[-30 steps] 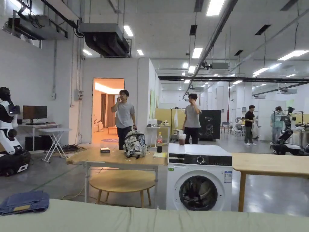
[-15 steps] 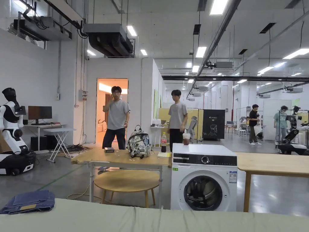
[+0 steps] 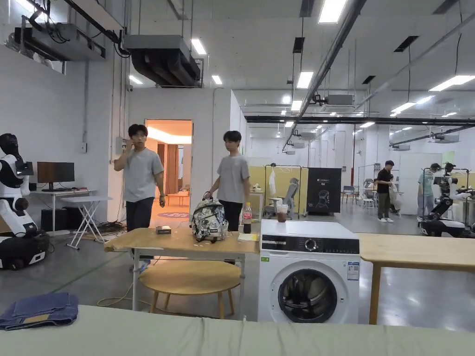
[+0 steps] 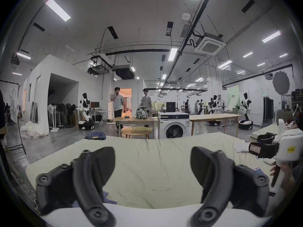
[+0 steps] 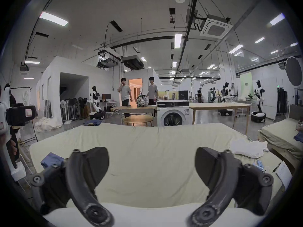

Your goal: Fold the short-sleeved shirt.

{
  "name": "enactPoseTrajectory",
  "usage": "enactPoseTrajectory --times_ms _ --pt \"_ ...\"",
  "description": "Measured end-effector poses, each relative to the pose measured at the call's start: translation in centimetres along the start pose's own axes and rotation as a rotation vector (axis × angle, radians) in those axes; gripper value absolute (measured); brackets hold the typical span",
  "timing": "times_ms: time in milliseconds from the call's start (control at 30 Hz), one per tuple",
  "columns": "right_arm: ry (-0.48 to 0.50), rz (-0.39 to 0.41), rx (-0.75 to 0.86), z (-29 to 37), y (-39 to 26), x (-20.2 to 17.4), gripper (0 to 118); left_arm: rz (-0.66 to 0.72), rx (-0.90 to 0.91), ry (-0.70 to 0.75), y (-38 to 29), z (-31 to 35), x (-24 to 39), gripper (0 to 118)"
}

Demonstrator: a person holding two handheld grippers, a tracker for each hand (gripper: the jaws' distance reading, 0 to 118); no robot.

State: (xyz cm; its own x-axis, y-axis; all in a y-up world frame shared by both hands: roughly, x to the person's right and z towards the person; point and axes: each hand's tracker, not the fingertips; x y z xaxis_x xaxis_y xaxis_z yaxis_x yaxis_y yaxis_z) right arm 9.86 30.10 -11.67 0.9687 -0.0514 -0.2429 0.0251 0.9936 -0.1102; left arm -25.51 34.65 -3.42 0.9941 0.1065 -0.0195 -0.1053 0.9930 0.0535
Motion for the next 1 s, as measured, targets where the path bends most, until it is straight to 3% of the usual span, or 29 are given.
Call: enactPoseTrajectory --times_ms 100,633,867,1000 --pt "-0.006 0.01 0.002 -0.15 0.17 -0.15 118 0.011 0.004 -0.007 -0.04 0.04 -0.06 99" --pt "-0.002 -0.092 -0.036 -0.2 0.15 0.31 118 0.075 -0.023 0.001 -0.39 -0.26 -0.81 99" --pt "-0.029 -0.077 -0.04 -0.12 0.32 0.37 118 0.06 -0.039 0.004 -0.57 -0.36 -0.54 99" --pt "-0.024 -0.115 -0.053 -0.1 0.97 0.46 118 0.063 -0.045 -0.003 -0.5 -0.51 -0.42 99"
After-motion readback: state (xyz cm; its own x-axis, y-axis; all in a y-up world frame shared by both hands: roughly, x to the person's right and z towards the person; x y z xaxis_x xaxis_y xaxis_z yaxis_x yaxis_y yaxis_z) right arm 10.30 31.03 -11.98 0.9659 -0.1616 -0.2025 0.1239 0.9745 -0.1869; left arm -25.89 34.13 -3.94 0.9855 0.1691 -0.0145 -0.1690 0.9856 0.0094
